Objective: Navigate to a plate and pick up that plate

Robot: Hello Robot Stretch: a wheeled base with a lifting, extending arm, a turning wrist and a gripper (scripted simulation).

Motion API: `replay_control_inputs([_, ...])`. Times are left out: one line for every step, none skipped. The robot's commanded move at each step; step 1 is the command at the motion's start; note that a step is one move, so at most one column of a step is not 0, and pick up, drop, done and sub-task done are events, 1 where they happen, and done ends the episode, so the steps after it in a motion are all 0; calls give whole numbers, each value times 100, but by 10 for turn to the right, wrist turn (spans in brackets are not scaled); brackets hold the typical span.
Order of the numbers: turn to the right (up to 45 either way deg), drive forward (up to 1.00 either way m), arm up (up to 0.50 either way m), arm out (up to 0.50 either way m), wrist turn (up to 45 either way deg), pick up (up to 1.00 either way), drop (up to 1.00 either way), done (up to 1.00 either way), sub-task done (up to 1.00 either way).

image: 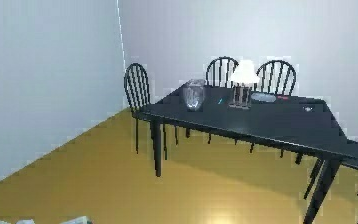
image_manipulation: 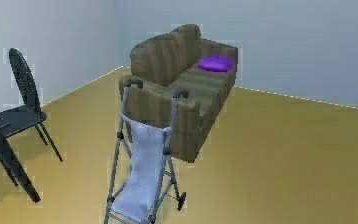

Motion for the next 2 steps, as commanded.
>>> replay_control_inputs([0, 80, 0, 0, 0, 0, 0, 0, 0])
replay_control_inputs([450, 0, 0, 0, 0, 0, 0, 0, 0])
